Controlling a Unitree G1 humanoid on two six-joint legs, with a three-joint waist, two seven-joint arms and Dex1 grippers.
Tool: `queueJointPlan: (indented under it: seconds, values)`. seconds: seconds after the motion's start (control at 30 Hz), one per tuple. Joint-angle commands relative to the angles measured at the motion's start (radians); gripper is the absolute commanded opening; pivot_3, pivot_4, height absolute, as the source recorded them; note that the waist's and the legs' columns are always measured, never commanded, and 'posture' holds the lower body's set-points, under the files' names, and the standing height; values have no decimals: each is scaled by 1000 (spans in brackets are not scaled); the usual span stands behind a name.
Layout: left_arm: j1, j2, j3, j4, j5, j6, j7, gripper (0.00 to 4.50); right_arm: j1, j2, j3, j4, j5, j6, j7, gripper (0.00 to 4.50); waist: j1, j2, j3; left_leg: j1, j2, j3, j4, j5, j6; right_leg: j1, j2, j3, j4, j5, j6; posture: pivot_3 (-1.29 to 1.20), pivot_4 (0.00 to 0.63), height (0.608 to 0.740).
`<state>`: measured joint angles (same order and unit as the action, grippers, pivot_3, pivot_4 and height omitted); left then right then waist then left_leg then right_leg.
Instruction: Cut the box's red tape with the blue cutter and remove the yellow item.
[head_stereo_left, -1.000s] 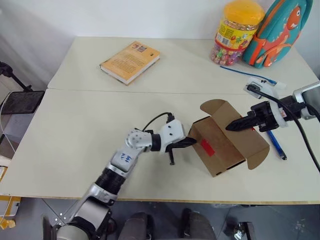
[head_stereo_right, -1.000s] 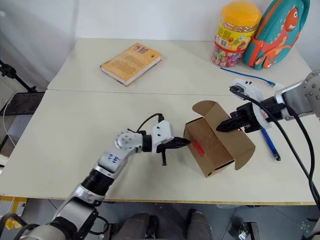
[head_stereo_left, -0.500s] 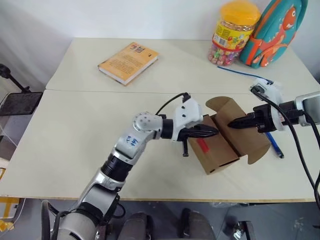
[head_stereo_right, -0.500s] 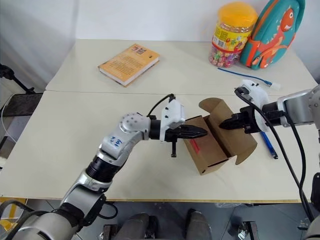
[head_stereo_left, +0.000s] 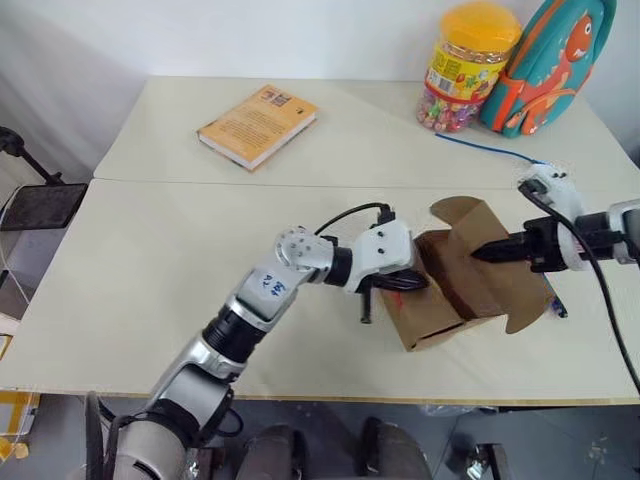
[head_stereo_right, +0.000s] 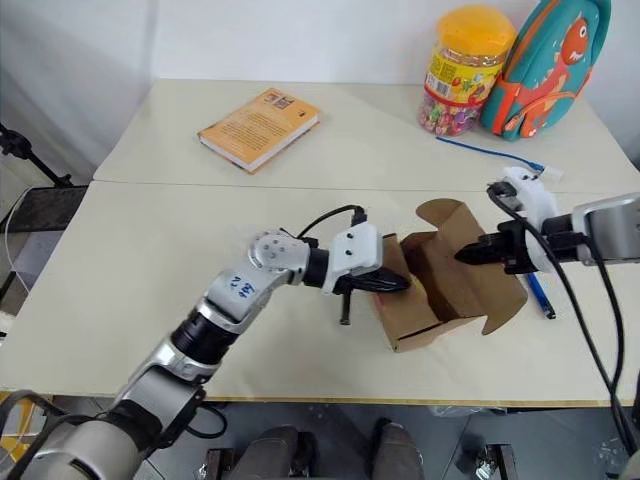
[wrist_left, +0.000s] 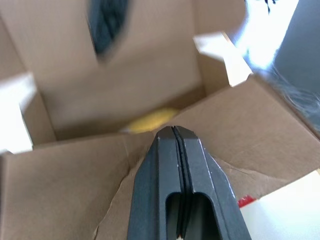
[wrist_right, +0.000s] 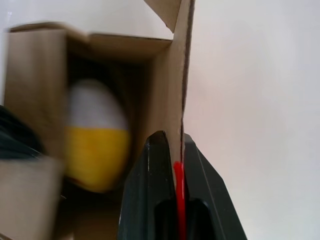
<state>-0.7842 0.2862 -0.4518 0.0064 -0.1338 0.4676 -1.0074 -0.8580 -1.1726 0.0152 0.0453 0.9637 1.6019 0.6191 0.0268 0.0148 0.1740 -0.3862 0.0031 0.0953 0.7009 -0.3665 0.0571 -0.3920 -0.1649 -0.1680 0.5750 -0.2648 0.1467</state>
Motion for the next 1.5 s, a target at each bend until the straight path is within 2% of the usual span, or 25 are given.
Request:
queueJointPlan:
  seconds: [0.03,0.23,0.37,0.57,0.6,0.63,0.7,0.83,0.9,1.0,1.13,1.17,1.2,1.23,1.33,1.47,1.5]
  values:
    - [80,46,-27,35,18,80,-7,0,12,-49,-7,-11,-25,1,72,39,3,0,0,0,0,0,1,0,0,1,0,1,0,0,0,0,150,740]
    - [113,67,32,1,1,62,16,0,47,0,-29,-22,-68,-14,78,39,13,0,0,-2,-3,-1,11,0,0,3,-3,7,0,0,0,0,150,740]
    - [118,78,56,-9,-15,84,7,0,110,55,-65,-75,-102,-30,43,39,13,-1,2,-8,-3,-1,16,0,1,-1,-3,7,3,0,0,0,150,740]
    - [100,122,109,46,-3,53,14,0,166,189,-212,-126,-142,-5,-56,39,2,1,2,-7,-2,-1,14,0,1,-3,-2,6,7,0,0,0,150,740]
    - [98,128,116,45,-12,59,7,0,177,211,-243,-136,-143,3,-68,458,2,1,2,-7,-2,-1,14,0,1,-3,-2,6,8,0,0,0,150,740]
    - [98,132,120,44,-16,63,2,0,186,225,-264,-146,-143,8,-76,653,1,1,2,-7,-2,-1,14,0,1,-3,-2,6,8,0,0,0,150,740]
    - [106,154,130,34,-24,84,-17,388,237,233,-299,-194,-148,-31,-68,1324,3,1,2,-7,-2,-1,14,0,1,-3,-2,6,8,0,0,0,150,740]
    - [167,244,182,10,-48,115,-48,1559,425,156,-393,-297,-196,-347,104,2737,0,1,3,-6,-3,-1,13,0,1,-3,-2,6,8,0,0,0,150,740]
    - [233,309,252,-21,-85,116,-64,2215,537,141,-543,-318,-216,-538,243,3474,-2,1,4,-5,-5,1,11,0,1,-4,-2,7,8,0,1,0,150,740]
    - [335,365,391,-44,-167,108,-68,3125,678,149,-707,-323,-228,-701,379,4480,-3,1,4,-3,-4,1,9,0,1,-3,-1,8,8,0,1,0,150,740]
    - [466,413,561,-21,-239,41,-81,4410,873,195,-775,-357,-346,-1149,669,4500,-3,0,5,0,-1,2,10,0,1,-1,-1,10,8,0,1,0,150,740]
    - [507,433,602,-13,-252,20,-95,4486,916,203,-776,-363,-366,-1230,724,4500,-4,0,5,1,-1,3,10,0,1,0,-1,10,8,0,1,0,150,740]
    - [544,451,639,-12,-263,6,-105,4486,943,211,-786,-372,-343,-1233,746,4500,-4,0,5,1,-1,3,10,0,1,0,-1,11,8,0,1,0,150,740]
    - [583,473,685,-7,-279,-6,-118,4486,960,233,-801,-396,-284,-1196,736,4500,-5,0,5,1,-1,4,10,0,1,0,-1,11,8,0,1,0,150,740]
    - [643,546,781,50,-310,-11,-156,4486,1017,300,-803,-478,-236,-1214,717,4500,-6,0,6,2,0,4,11,0,0,-1,-1,12,9,0,0,0,150,740]
    - [667,644,772,-32,-328,27,-210,4486,1098,405,-806,-553,-249,-1295,669,4500,5,0,7,2,0,2,13,-1,-2,0,-1,12,11,0,0,0,150,740]
    - [584,635,731,-95,-373,86,-198,4486,1130,437,-798,-583,-254,-1318,661,4500,14,2,8,2,-1,0,13,-1,-2,0,-2,12,11,0,0,0,150,740]
